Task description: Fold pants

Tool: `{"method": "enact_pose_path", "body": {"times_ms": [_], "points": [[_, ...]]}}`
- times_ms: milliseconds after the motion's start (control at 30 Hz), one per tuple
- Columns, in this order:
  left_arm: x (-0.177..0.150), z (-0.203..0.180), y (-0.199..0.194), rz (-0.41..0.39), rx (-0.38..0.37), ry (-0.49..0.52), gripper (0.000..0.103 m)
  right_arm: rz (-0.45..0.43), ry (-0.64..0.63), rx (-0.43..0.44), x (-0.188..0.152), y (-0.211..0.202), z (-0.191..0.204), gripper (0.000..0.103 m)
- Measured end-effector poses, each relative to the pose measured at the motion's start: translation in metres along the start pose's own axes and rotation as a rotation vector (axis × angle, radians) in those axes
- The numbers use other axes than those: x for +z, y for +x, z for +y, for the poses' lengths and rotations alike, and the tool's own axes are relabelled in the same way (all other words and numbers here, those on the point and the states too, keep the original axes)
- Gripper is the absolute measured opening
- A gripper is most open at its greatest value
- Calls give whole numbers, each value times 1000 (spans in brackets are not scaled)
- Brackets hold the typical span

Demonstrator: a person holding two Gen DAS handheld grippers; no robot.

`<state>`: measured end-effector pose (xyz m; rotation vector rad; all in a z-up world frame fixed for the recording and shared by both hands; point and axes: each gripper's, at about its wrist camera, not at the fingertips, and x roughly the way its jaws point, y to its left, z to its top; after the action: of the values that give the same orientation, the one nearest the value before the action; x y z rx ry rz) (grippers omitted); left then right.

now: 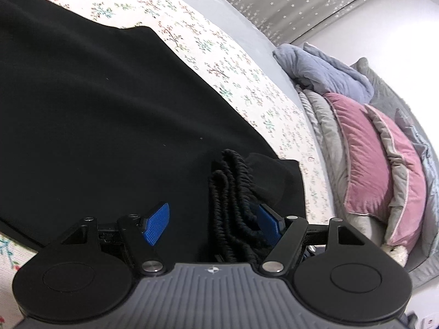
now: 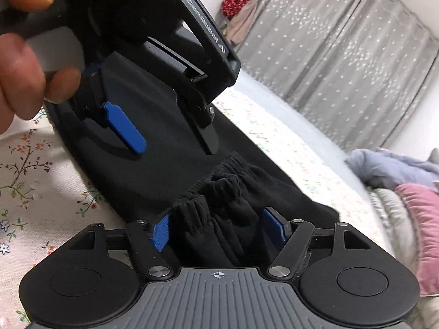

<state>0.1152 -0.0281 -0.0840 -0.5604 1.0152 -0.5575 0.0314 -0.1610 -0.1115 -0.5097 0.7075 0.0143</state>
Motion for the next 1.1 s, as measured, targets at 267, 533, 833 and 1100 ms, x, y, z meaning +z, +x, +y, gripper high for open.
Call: {"method": "enact_pose_path", "body": {"times_ms": [267,533,833,1100], "points": [[-1,2,-1,21,-98,-57,82,55,122,196,-2,9,-47,20],[-4,6,13,73,-189,-162,89,-51,62,35,10,-8,-15,17],[10,-3,28,36,-85,-67,46,-106,-46,-49,12,-10,10,16],[13,-20,18,-33,-39,74,32,-108,-30,-62,9,-10,17,26]]}}
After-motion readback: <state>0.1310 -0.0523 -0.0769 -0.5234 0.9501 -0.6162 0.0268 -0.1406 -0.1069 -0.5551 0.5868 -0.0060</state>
